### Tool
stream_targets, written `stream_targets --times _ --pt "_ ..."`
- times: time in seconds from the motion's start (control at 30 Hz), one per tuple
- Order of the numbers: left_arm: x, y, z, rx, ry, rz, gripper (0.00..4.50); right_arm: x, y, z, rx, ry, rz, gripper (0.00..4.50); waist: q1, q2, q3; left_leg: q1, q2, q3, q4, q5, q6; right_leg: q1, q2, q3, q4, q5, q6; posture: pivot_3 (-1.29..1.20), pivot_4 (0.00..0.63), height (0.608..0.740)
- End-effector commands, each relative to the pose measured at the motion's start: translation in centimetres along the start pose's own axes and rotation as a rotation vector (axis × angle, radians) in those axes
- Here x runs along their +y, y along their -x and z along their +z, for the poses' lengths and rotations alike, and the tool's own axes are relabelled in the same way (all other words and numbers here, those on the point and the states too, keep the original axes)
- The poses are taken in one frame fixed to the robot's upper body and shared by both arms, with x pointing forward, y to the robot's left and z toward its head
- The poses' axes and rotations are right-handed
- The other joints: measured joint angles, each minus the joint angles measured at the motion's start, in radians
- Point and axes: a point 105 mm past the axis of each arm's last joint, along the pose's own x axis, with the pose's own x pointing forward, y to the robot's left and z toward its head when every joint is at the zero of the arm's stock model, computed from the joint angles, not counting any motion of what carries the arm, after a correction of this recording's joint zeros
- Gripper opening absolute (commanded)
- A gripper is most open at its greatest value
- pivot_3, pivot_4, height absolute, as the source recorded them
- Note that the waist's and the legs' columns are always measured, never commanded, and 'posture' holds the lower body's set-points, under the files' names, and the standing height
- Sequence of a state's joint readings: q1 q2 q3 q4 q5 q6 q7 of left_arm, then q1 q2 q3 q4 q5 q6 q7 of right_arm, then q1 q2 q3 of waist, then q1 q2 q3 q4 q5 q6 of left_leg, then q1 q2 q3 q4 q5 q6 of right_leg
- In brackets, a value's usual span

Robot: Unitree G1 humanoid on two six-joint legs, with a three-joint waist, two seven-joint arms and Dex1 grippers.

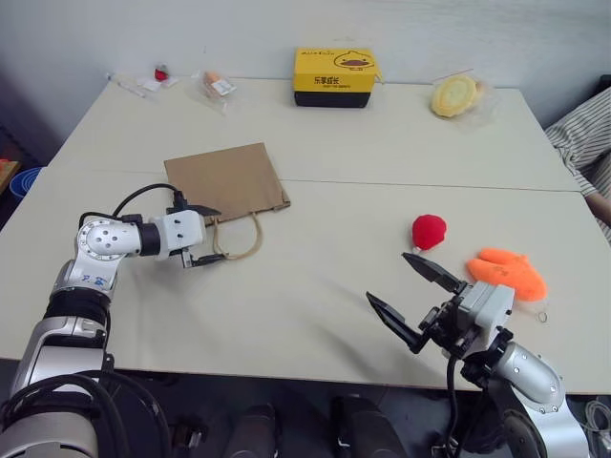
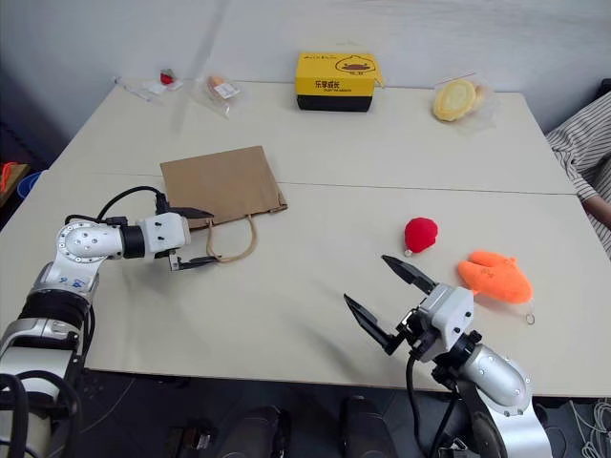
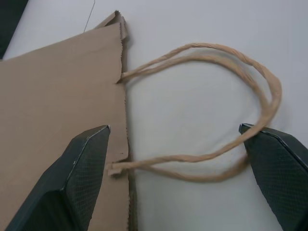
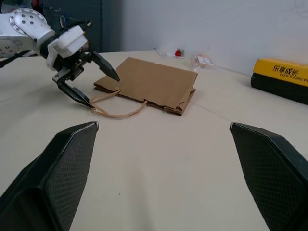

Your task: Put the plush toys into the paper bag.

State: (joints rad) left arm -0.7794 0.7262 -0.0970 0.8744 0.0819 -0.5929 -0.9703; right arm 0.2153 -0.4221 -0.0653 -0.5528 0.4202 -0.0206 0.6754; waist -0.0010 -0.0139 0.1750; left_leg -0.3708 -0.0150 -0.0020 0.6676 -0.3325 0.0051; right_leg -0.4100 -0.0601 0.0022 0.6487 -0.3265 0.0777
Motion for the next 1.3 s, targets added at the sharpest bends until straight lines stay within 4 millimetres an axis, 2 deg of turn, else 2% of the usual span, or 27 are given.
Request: stream_targets --times 0.03,0.17,0.2,0.3,0.37,0.53,0.67,0.83,0.93,1.03,1.3 --pt "1.3 -0.1 1.0 -0.044 -0.005 0.052 4.50 0.2 -0.2 1.2 -0.032 0.019 0.003 4.47 -0.001 0.000 0.000 0.000 0.000 0.000 0.000 0.000 0.000 0.000 0.000 0.000 0.000 0.000 0.000 0.00 0.150 0.740" --pt "1.4 -0.6 1.2 -0.046 -0.003 0.047 4.50 0.3 -0.3 1.3 -0.027 0.015 0.004 4.47 -0.001 0.000 0.000 0.000 0.000 0.000 0.000 0.000 0.000 0.000 0.000 0.000 0.001 0.000 0.000 0.00 0.150 0.740" --pt "1.5 -0.9 1.3 -0.052 0.001 0.051 4.31 0.3 -0.3 1.3 -0.025 0.015 0.003 4.49 -0.001 0.000 0.000 0.000 0.000 0.001 0.000 0.000 0.000 0.000 0.000 0.000 0.001 0.000 0.000 0.00 0.150 0.740" --pt "1.5 -1.5 1.9 -0.079 0.009 0.042 3.57 0.2 -0.4 1.1 -0.015 0.019 -0.002 4.50 0.000 0.000 0.000 0.000 0.000 0.001 0.000 0.000 0.000 0.000 0.000 0.000 0.002 0.000 0.000 0.00 0.150 0.740" --pt "1.7 -1.8 2.5 -0.122 0.045 0.035 2.88 0.2 -0.4 0.9 -0.003 0.021 -0.004 4.50 0.000 0.000 0.000 0.000 0.000 0.001 0.001 0.000 0.000 -0.001 0.000 0.000 0.002 0.000 0.000 0.00 0.150 0.740" --pt "1.7 -2.3 6.1 -0.331 0.172 -0.044 1.34 0.2 -0.3 0.0 0.052 0.028 0.006 4.50 0.001 -0.001 0.000 0.000 -0.001 0.000 0.002 0.000 0.000 -0.001 0.000 0.000 0.003 0.000 0.000 0.00 0.150 0.740" --pt "1.7 -1.3 9.3 -0.499 0.244 -0.106 0.08 0.4 -0.5 0.0 0.048 -0.004 0.009 4.50 -0.003 -0.001 0.000 -0.001 0.000 0.000 0.003 0.000 0.000 -0.001 0.000 0.000 0.004 0.000 0.000 0.00 0.150 0.740" --pt "2.1 0.6 14.2 -0.670 0.350 -0.142 0.03 0.7 -2.2 0.6 0.014 -0.065 0.052 4.50 -0.009 0.000 0.000 0.000 0.000 0.000 0.004 0.001 -0.001 -0.001 0.001 0.002 0.005 0.000 0.000 0.00 0.150 0.740" --pt "2.0 1.3 16.4 -0.737 0.408 -0.170 0.03 1.1 -3.5 0.6 0.011 -0.085 0.109 4.50 -0.004 0.000 0.000 0.000 0.000 -0.001 0.007 0.001 -0.001 -0.001 0.000 0.002 0.006 0.000 0.000 0.00 0.150 0.740" --pt "2.0 1.6 17.8 -0.753 0.441 -0.173 0.00 1.2 -5.0 0.3 0.026 -0.094 0.145 3.90 -0.003 0.000 0.000 0.000 0.000 -0.001 0.008 0.001 -0.001 0.000 0.000 0.002 0.007 0.000 0.000 0.00 0.150 0.740" --pt "1.6 1.3 19.6 -0.771 0.588 -0.169 0.00 2.1 -8.8 -1.0 0.081 -0.097 0.213 1.08 -0.003 0.000 0.000 -0.001 0.000 -0.002 0.010 0.001 -0.001 -0.001 0.000 0.001 0.007 0.000 0.000 0.00 0.150 0.740"
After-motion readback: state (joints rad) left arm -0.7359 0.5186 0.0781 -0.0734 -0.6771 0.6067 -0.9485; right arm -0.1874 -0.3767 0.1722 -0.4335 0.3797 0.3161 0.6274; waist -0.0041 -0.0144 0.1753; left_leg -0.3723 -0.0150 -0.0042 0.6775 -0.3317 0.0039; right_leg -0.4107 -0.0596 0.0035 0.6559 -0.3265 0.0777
